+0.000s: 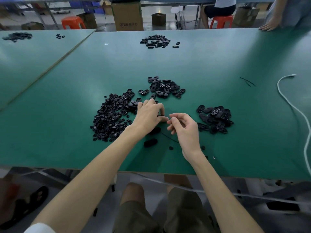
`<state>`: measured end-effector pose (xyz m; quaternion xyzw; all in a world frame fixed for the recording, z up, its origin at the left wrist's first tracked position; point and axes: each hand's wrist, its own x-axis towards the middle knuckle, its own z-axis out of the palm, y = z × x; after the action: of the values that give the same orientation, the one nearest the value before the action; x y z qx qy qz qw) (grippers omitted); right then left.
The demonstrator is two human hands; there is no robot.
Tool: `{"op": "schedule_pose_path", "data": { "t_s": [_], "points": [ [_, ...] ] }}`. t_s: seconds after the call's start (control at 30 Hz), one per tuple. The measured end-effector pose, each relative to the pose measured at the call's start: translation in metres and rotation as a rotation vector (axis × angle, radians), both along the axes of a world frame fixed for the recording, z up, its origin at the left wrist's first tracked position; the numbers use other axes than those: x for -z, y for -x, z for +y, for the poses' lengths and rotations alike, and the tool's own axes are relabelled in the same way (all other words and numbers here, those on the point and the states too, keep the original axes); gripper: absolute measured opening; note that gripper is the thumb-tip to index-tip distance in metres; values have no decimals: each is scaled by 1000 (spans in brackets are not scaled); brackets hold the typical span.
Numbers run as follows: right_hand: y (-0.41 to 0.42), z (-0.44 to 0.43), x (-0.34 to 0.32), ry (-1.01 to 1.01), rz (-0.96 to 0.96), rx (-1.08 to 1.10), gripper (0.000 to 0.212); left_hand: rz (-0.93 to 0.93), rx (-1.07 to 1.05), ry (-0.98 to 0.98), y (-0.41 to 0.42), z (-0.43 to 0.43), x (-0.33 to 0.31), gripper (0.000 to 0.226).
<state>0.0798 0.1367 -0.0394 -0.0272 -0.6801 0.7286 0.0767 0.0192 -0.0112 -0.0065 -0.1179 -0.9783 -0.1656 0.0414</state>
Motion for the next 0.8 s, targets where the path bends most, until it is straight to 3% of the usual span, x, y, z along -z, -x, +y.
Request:
{"op": "schedule_pose_path", "data": {
  "t_s": [0.07,0.2,0.27,0.63,0.8],
  "points": [
    [0,1,0,3,0,2,12,-61,-28,-52,-2,-1,-1,27],
    [1,2,1,20,1,35,8,-146,-39,-412,-9,-1,-5,28],
    [2,4,2,14,5,54,5,-174,-24,-480,-12,-1,-9,24],
    [1,3,2,-20,8,0,5,-228,98,-620,-27,-20,-24,5],
    [2,3,2,-5,3,6,4,-101,-73,-376,-27,-57,-18,7]
  ]
}}
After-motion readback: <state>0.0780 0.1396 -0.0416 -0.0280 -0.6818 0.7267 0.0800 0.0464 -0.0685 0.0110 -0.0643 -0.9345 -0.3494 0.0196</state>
